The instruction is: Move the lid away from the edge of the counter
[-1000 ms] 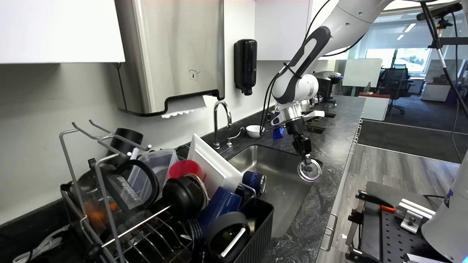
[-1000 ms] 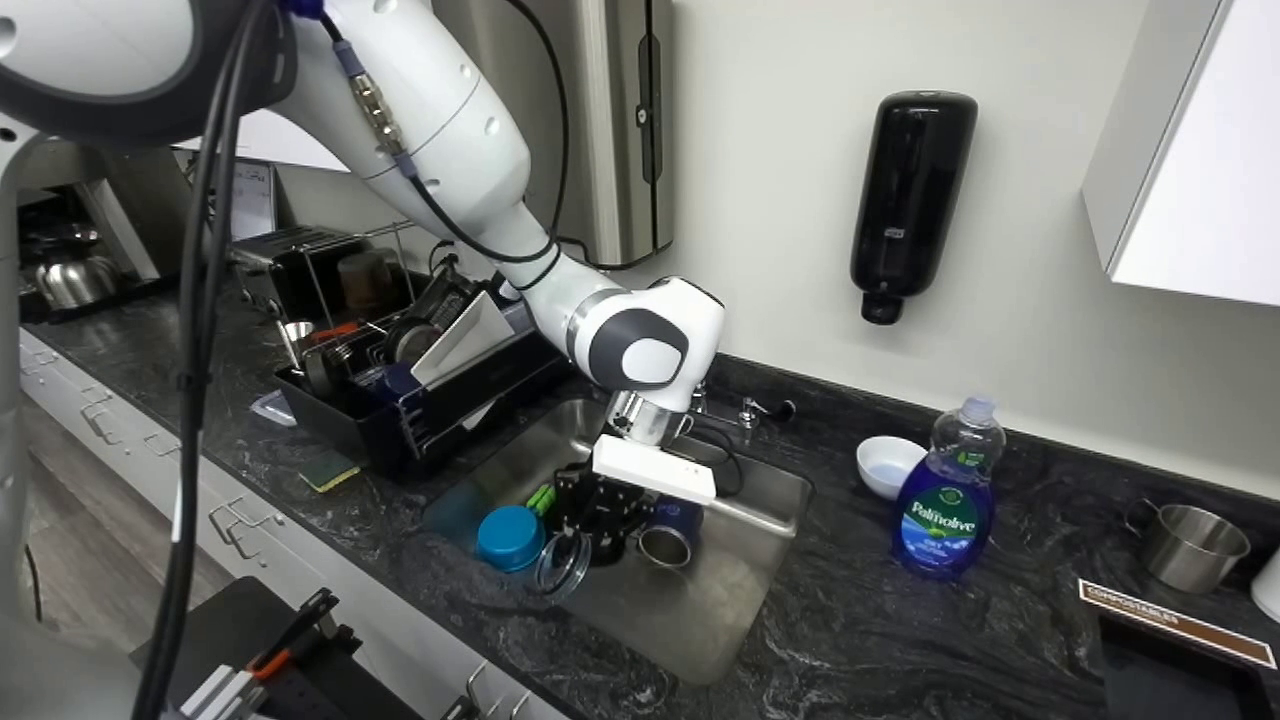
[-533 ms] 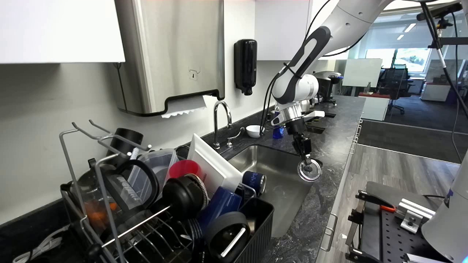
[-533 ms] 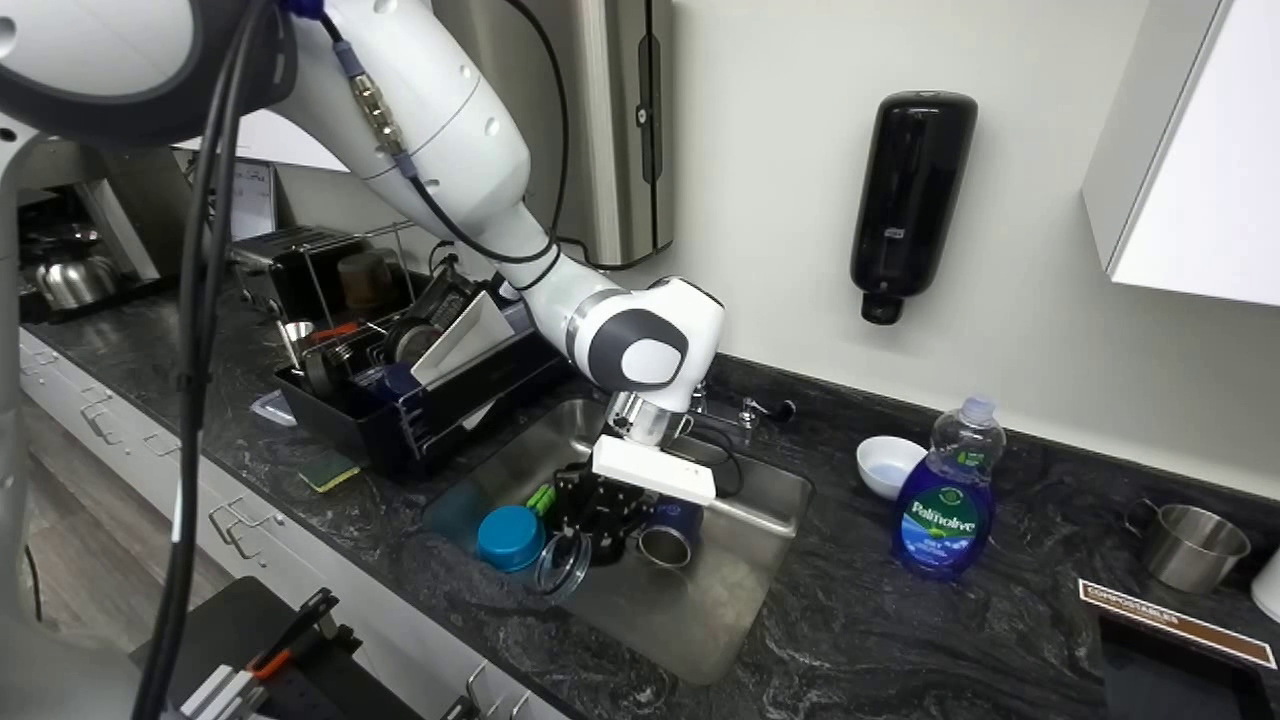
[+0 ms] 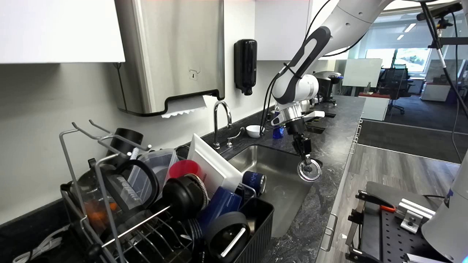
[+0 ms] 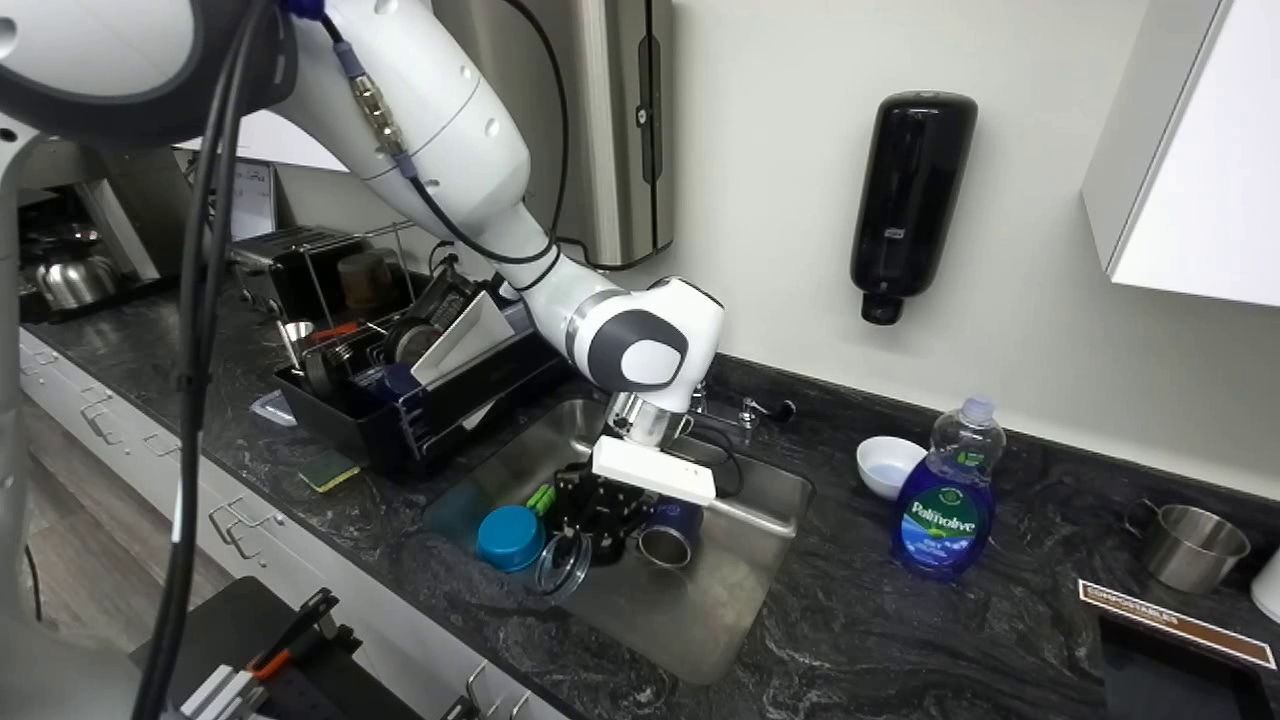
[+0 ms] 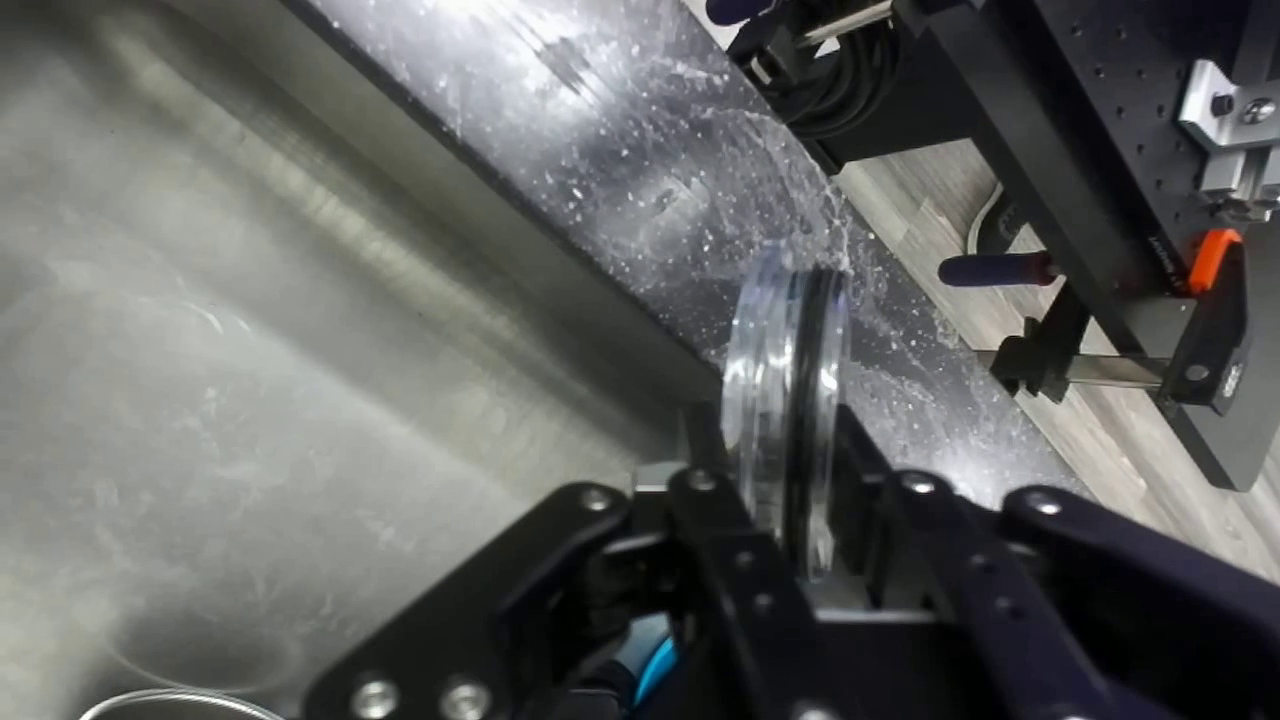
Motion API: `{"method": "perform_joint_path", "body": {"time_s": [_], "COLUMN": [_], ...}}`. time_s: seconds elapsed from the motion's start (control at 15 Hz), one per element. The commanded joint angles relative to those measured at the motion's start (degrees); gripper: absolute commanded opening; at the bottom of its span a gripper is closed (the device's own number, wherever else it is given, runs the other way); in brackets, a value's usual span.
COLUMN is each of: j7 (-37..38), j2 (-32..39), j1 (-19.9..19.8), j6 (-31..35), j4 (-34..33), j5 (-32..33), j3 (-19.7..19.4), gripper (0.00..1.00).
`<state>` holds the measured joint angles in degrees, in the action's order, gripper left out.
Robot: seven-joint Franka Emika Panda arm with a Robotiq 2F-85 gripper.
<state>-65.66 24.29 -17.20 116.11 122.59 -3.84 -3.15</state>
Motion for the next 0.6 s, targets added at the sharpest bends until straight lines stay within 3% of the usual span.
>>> {"method": "perform_joint_path", "body": {"time_s": [0.0,0.53], "j7": [0.5,0.5], "j2": [-1.6,-1.6], "j1": [0.3,0.3], "j6": [2.0,2.4], "j4": [1.9,2.1], "j5": [-1.2,-1.2], "j3": [-0.4,-0.3], "gripper": [0.07,0.07]}}
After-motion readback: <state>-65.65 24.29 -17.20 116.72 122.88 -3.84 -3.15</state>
